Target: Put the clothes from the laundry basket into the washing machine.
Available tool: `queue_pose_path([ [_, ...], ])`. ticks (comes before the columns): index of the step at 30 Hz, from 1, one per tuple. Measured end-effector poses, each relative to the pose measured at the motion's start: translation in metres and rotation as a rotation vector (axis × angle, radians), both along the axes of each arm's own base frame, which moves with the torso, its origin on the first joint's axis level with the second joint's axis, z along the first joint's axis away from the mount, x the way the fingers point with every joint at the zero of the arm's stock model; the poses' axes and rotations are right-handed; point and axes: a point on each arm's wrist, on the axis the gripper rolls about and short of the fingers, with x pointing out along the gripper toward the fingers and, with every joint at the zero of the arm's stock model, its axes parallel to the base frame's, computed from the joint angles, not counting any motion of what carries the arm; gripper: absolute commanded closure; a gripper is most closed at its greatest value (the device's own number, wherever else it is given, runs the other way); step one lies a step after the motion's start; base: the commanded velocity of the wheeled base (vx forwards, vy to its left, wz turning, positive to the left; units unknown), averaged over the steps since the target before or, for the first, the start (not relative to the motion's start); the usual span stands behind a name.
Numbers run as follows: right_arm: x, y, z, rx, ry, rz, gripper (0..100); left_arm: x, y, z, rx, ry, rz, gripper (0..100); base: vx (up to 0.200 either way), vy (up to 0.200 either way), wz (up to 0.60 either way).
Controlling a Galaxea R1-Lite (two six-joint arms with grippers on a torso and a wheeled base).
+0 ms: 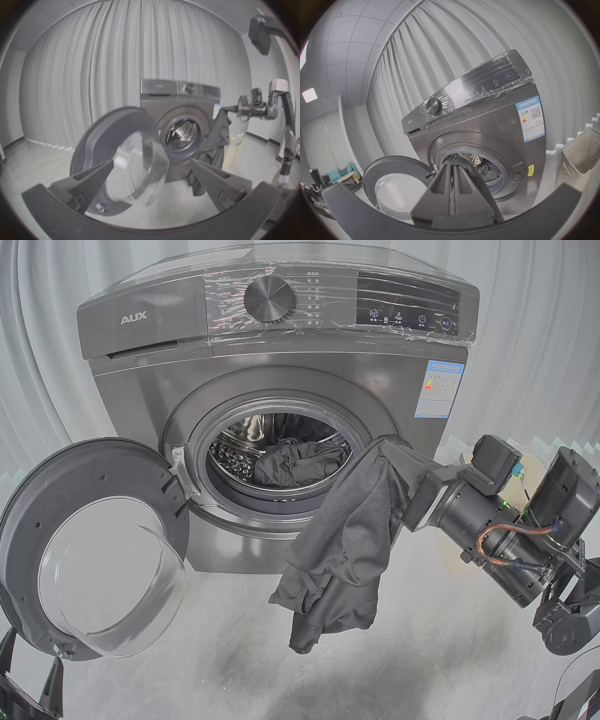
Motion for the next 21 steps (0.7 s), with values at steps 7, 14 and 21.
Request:
queue_pose_path([
  [7, 0.007, 0.013, 0.003, 0.012, -0.013, 0.015, 100, 0.003, -0.004, 0.043, 0.009, -0.031, -0.188, 0, 0.0, 0.0, 0.0],
  [14, 0.013, 0.026, 0.004, 0.02, -0.034, 0.076, 100, 0.04, -0.008, 0.062, 0.025, 0.081, -0.357, 0, 0.0, 0.0, 0.0],
  [21, 0.021, 0.036, 0.015, 0.047, -0.068, 0.098, 100, 0.082, -0.014, 0.071, 0.043, 0.15, -0.49, 0, 0.0, 0.0, 0.0],
])
